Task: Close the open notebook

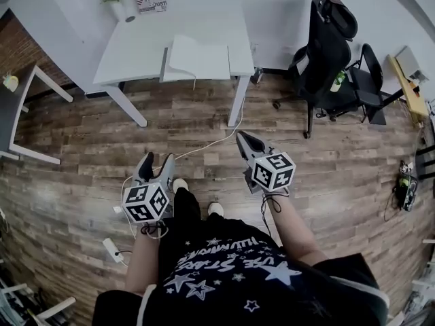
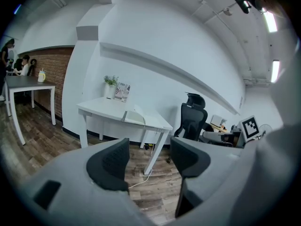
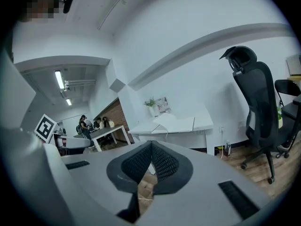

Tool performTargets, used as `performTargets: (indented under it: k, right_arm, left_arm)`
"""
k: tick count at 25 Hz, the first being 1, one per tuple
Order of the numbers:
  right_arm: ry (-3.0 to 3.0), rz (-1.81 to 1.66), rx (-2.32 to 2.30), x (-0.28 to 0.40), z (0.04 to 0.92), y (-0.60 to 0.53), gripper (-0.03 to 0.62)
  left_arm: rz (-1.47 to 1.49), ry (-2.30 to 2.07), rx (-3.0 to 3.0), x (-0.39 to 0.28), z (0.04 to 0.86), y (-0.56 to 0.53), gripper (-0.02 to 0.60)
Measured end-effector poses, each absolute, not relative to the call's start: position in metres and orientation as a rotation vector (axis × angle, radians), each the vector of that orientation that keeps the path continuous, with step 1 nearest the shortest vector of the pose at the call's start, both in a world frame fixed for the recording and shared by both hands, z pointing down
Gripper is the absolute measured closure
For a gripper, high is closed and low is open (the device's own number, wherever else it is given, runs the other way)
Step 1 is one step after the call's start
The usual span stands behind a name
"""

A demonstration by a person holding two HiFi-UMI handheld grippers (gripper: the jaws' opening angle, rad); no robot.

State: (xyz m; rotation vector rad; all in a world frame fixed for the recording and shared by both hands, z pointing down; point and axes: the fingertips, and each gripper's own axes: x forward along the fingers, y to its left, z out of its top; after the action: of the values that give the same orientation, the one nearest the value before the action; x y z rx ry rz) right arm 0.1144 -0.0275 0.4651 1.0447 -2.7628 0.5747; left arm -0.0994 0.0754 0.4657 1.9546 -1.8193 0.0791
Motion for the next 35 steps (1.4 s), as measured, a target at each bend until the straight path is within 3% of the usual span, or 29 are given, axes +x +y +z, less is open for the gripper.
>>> performTargets:
  k: [35]
  right_arm:
    - [-2.534, 0.622, 1.297, 0.008, 0.495, -0.27, 0.589]
  left_arm:
    - [0.056, -1.5, 1.865, -0.238, 0.545, -0.21, 0.304]
